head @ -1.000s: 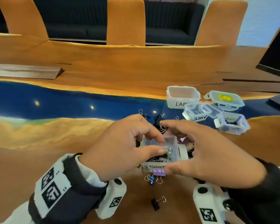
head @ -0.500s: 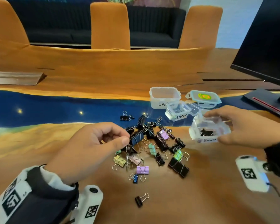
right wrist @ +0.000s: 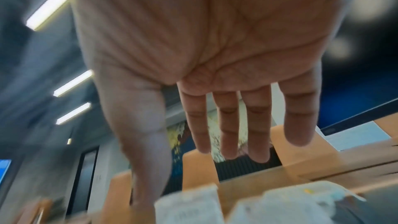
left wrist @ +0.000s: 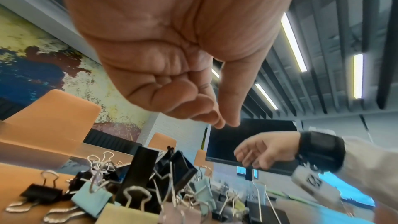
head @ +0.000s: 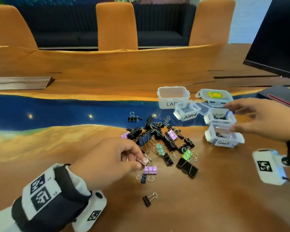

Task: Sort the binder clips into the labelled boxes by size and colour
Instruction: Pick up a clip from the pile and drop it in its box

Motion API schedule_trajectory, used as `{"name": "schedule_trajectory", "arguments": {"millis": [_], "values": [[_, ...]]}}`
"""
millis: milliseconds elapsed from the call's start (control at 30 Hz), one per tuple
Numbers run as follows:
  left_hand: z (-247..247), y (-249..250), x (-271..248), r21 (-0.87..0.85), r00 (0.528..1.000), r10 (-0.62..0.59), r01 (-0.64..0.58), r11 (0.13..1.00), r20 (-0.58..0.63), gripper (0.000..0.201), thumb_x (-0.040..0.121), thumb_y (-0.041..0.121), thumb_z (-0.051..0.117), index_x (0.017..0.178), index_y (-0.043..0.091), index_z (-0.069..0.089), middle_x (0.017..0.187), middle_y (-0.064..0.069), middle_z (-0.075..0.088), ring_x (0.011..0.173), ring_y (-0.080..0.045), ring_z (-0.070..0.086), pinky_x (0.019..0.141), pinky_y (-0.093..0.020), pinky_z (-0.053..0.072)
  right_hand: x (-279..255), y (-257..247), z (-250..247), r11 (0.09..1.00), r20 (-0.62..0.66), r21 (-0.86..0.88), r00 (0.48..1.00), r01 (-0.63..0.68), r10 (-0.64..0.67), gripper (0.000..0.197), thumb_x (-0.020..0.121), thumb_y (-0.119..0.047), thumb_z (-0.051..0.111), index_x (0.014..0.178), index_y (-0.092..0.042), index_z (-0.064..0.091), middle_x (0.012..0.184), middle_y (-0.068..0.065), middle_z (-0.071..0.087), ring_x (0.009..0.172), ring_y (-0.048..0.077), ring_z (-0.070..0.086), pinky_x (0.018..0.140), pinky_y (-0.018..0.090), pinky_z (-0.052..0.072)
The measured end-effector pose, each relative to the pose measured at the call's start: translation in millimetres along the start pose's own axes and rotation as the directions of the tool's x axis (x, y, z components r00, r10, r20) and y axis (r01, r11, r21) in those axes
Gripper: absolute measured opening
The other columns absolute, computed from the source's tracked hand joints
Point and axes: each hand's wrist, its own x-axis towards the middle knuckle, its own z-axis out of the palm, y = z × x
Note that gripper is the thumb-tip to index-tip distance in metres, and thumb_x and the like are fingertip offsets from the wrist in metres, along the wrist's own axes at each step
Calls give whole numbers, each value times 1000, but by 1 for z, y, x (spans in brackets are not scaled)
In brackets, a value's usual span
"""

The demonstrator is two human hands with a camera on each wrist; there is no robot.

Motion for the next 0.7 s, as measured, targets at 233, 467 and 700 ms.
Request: {"name": "schedule_trajectory", "arguments": {"millis": [233,467,700], "values": [[17,12,1,363,952,-70,-45,931,298,30,80,53,77,105,41,66,89,20,64,76,2,60,76,-22,54,-19,-7,-2,973,-176,227,984,29,12,32,87,-33,71,116,-45,62,108,-20,67,99,0,63,88,33,50],[37,24,2,564,915,-145,-101,820,375,48,77,64,73,116,38,59,89,18,55,80,-4,50,64,-24,38,-25,-44,14,922,-94,376,994,94,-63,26,88,-31,69,112,-41,66,103,-18,69,90,-6,64,79,21,48],[43,23,7,579,904,-125,-152,801,409,20,91,44,66,109,35,62,90,17,53,83,-7,49,65,-23,35,-11,-57,19,915,-61,385,992,121,-106,27,90,-28,69,114,-38,66,106,-16,69,95,2,66,85,29,52]]}}
